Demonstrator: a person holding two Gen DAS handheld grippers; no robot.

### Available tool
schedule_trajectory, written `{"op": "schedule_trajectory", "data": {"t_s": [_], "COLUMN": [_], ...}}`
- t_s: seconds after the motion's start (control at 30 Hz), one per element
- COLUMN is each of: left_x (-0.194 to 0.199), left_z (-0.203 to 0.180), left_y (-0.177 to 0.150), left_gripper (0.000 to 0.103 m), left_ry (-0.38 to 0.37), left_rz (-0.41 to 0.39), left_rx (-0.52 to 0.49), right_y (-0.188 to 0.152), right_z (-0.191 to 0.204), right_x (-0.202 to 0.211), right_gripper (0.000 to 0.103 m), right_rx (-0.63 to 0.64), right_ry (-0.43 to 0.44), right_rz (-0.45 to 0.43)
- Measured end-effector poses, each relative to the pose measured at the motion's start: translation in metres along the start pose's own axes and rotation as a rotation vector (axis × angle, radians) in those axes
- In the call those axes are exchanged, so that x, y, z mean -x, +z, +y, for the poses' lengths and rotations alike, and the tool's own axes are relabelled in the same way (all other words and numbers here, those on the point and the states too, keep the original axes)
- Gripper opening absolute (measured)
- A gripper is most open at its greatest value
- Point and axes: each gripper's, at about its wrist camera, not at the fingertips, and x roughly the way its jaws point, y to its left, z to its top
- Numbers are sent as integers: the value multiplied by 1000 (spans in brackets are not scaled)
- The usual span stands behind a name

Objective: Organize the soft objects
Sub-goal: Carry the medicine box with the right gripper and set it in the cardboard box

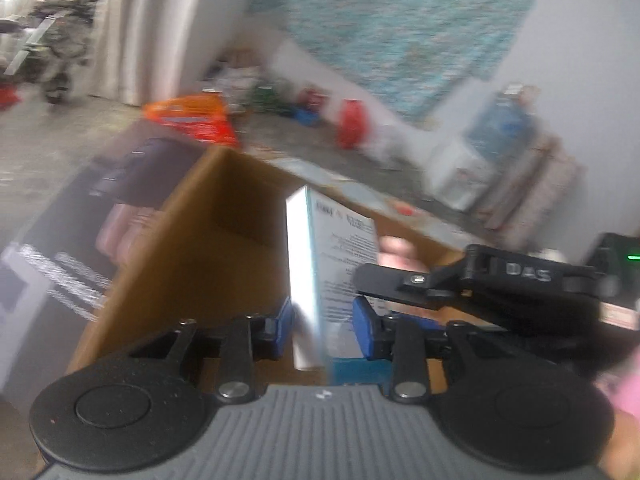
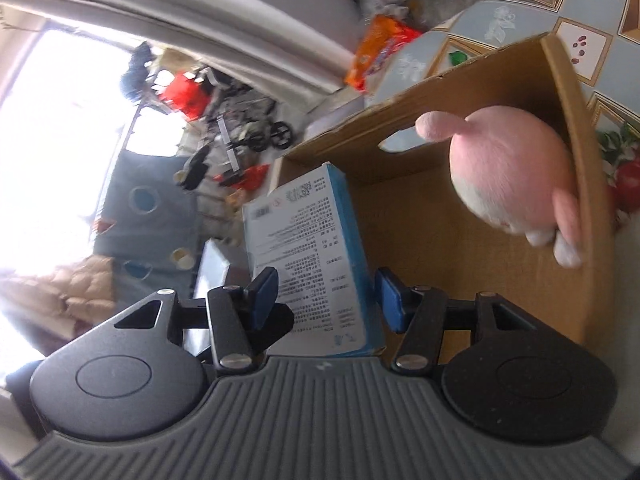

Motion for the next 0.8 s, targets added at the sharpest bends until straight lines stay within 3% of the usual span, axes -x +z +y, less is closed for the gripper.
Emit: {"op": "schedule_trajectory", "data": {"t_s": [0.13, 0.3, 0.57, 0.8], "left_x": [-32, -15, 34, 45], "left_z": [22, 34, 36, 48], "left_y": [6, -1, -10, -19], "left_gripper": [43, 46, 60, 60], "left_ry": [104, 65, 66, 31], "left_rz": [65, 65, -40, -58], "left_rx": [72, 109, 167, 213], "right_y": [5, -6, -8, -7], "right_z": [-14, -18, -23, -26], "right_x": [-37, -59, -83, -121], "right_gripper": [54, 54, 54, 51], "right_rx": [-20, 15, 14, -57], "right_ry": [-85, -155, -275, -262], "right_rz": [-20, 47, 94, 125]}}
